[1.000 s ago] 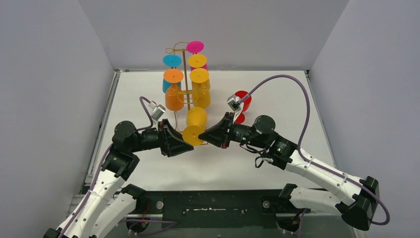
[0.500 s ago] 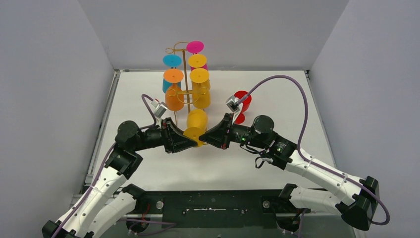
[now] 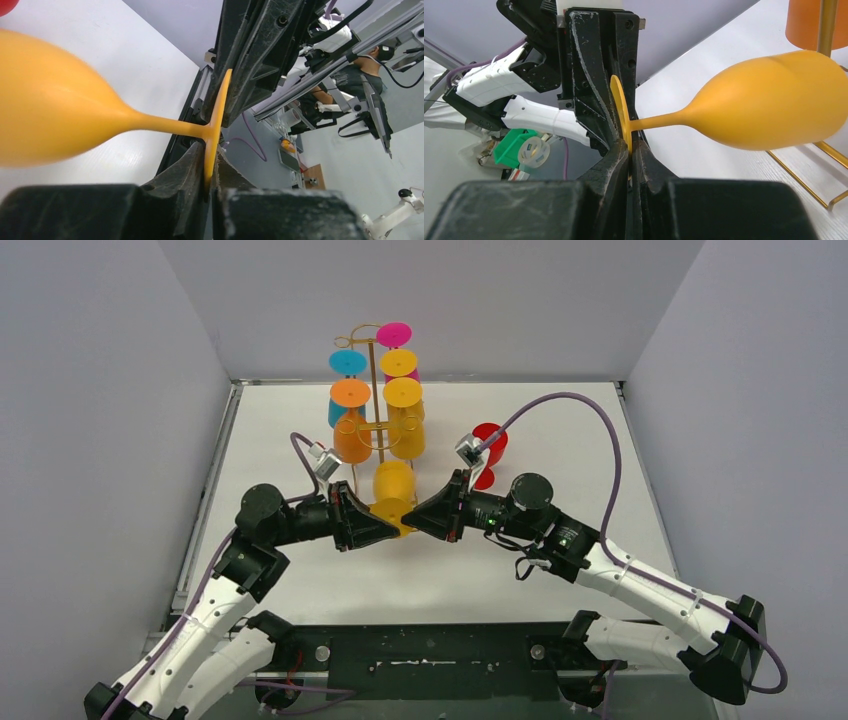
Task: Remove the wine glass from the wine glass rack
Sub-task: Place the wine glass at the center of the board.
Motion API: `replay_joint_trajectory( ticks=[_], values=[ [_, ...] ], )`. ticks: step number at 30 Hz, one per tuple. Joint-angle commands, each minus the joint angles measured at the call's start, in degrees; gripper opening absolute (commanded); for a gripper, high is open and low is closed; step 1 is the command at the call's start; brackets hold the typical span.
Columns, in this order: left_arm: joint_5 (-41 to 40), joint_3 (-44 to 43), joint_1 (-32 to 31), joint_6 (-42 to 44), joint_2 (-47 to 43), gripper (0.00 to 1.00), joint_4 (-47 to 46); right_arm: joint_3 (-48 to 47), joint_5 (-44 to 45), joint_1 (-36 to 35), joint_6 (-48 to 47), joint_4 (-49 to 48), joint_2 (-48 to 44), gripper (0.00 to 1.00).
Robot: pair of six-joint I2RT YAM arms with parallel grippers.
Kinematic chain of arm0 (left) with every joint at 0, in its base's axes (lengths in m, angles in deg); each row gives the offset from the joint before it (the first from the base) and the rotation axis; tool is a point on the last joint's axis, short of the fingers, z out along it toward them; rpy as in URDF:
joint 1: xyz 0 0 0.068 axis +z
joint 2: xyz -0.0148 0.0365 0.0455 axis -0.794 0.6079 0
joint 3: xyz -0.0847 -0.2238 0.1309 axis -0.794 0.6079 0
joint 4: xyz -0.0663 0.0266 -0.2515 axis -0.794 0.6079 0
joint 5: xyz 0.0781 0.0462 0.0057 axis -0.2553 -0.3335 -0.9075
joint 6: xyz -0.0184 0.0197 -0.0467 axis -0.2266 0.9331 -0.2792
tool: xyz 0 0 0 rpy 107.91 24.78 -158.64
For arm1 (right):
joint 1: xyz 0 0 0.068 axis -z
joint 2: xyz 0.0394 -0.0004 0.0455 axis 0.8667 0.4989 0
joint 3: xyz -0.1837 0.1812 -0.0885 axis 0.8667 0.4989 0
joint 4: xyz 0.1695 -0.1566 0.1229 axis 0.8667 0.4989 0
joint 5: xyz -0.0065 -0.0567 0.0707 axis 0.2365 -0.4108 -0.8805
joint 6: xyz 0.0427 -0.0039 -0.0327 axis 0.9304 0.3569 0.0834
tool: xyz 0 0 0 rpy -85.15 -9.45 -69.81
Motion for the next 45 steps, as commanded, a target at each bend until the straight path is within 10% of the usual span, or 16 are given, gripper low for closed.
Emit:
replay_joint_trajectory(
  ticks=[1, 5, 11, 24, 45],
  values=[
    [0.84, -0.32, -0.73, 1.42, -0.07, 0.00, -1.26, -1.29, 1.29, -0.35, -1.65, -2.56, -0.80, 0.00],
    [0.59, 0.34, -1.16, 1.35, -0.37, 0.00, -1.92, -1.52, 0.51, -0.31, -1.96, -1.90, -0.88, 0.07],
    [1.86, 1.53, -3.86, 4.08, -0.63, 0.00, 0.96, 0.30, 6.15, -0.20, -3.87, -0.63, -3.19, 0.46],
    [-11.50, 7.01, -17.76, 15.80, -1.03, 0.00, 3.99, 3.51, 34.96, 4.57, -0.47, 9.29, -13.40, 0.72],
    [2.66, 19.31, -18.34, 25.94, -11.21, 0.00, -23.72, 6.63, -19.44, 30.01, 10.65, -2.58, -2.52, 0.78]
  ],
)
